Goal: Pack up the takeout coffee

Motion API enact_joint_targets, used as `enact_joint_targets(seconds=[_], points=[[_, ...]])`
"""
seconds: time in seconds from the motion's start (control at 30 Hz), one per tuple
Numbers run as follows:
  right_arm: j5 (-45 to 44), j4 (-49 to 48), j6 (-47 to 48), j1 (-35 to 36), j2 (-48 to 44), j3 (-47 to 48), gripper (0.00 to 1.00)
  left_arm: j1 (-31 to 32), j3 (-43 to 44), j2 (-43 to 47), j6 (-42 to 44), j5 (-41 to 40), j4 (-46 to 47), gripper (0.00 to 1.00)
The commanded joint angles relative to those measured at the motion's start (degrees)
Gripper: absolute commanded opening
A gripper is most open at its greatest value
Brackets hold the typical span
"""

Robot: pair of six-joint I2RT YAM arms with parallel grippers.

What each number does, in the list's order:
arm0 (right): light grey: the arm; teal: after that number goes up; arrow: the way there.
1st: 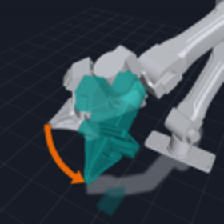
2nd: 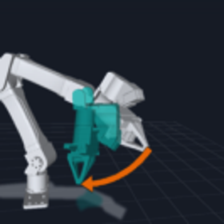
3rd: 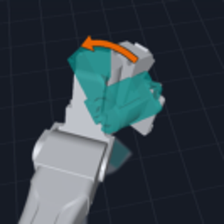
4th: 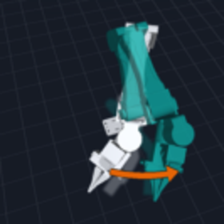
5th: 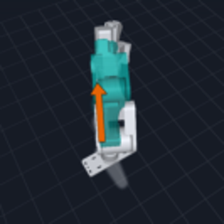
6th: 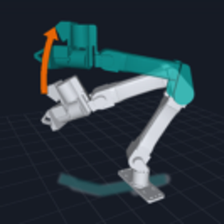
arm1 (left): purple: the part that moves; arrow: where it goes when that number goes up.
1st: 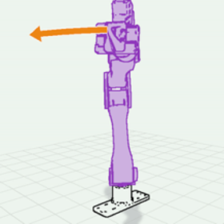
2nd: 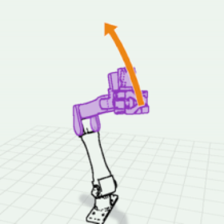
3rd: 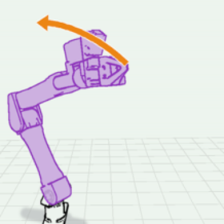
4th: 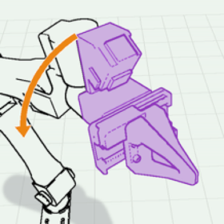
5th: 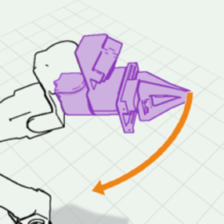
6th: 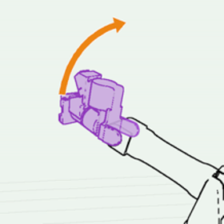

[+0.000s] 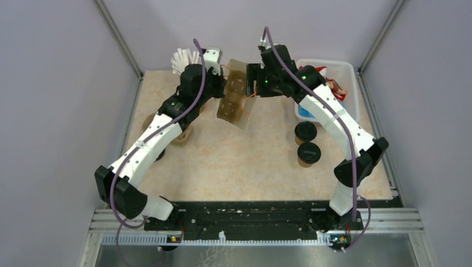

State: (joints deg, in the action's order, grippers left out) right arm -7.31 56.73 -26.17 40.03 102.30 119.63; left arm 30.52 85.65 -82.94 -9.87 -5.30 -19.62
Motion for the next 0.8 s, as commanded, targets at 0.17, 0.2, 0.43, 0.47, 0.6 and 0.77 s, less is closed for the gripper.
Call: enact_joint_targets(seconds=[0.17,0.2,0.43,0.47,0.6,0.77], points=[[-3.51,-7.31,0.61,-0.77,-10.33,-8.47,0.87,0.48,-16.04,8.99,7.46,1.14,33.66,0.0],[-3.54,-6.37,0.72,-0.81,-9.91,-7.36,0.89,0.5,-15.89,8.94,7.19,1.54,33.28,0.0],[-0.75,-3.52,4.86,-0.87,-10.47,-4.21,0.96,0.66,-13.84,8.36,4.81,1.76,28.65,0.0],[1.13,-1.97,6.15,-0.91,-10.38,-1.89,0.97,0.65,-11.85,7.49,3.64,0.86,24.9,0.0],[7.11,5.31,8.84,-0.91,-10.75,8.73,0.99,0.6,-6.18,5.33,1.77,0.37,10.28,0.0],[8.77,6.05,8.51,-0.84,-17.7,6.91,0.99,0.6,-2.46,5.65,5.56,7.04,1.65,0.0]])
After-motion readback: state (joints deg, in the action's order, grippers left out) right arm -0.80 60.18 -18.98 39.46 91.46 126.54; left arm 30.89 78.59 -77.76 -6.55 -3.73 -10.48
